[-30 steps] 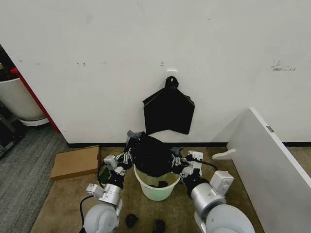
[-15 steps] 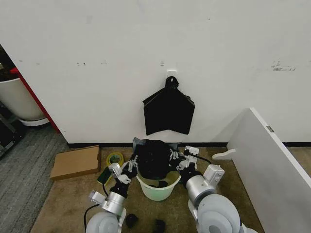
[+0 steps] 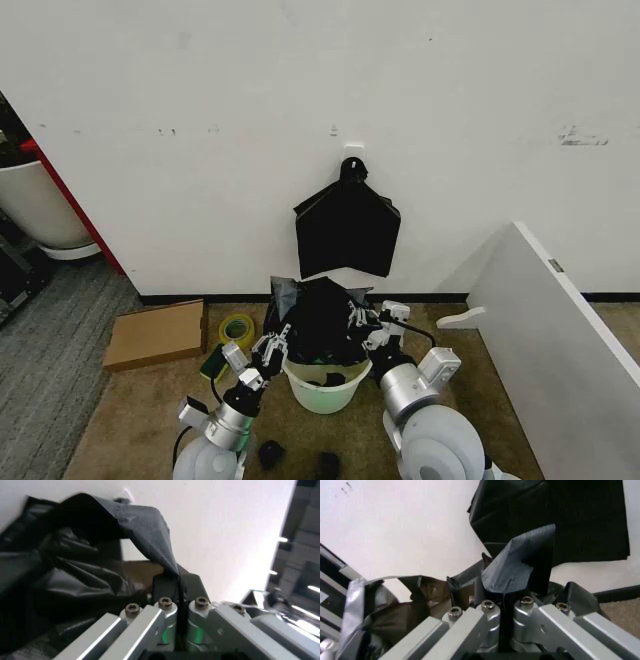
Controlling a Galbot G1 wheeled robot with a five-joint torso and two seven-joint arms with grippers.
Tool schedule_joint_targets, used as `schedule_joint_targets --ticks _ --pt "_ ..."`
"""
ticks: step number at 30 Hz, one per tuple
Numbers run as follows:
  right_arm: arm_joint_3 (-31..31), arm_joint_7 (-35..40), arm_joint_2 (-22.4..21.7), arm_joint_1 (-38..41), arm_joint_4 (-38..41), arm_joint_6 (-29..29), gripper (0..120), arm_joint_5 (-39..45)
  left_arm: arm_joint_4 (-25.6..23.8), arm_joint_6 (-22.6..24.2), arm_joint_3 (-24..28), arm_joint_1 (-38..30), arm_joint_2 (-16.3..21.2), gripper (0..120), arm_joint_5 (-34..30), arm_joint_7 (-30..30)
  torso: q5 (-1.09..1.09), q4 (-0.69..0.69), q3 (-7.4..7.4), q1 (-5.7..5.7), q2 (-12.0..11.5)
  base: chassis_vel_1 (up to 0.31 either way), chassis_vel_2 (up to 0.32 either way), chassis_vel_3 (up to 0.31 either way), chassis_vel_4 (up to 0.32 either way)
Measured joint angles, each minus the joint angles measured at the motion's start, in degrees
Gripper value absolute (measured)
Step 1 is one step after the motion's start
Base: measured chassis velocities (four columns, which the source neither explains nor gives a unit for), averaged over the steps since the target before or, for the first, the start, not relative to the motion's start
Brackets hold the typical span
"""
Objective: Place the garbage bag over the trash bin.
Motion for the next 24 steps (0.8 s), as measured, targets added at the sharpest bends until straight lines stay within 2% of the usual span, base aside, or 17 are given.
schedule_joint_targets --ticks 4,10,19,24 --pt "0.68 -0.01 0.79 0.99 -2.24 1.51 0 -0.95 2.75 1.41 0.52 -1.99 -0.83 0 0.12 4.11 0.00 0.00 0.00 0.00 0.00 0.000 0.000 0.000 0.000" --pt "2.97 -0.29 1.57 1.31 -2.84 2.88 0 -1.01 3.52 1.89 1.05 -3.77 -0.96 0 -0.60 4.34 0.00 0.00 0.00 0.00 0.00 0.000 0.000 0.000 0.000" --pt "3.34 -1.22 2.57 -0.26 -3.27 4.12 0 -2.65 -0.51 4.60 2.14 -3.77 -3.13 0 -8.57 0.98 0.01 0.00 0.00 -0.01 0.00 0.000 0.000 0.000 0.000" --pt "3.73 -1.05 3.03 0.51 -4.78 4.24 0 -2.53 -1.31 6.15 2.79 -3.54 -4.77 0 -9.98 0.84 0.00 0.00 0.00 -0.01 0.00 0.000 0.000 0.000 0.000"
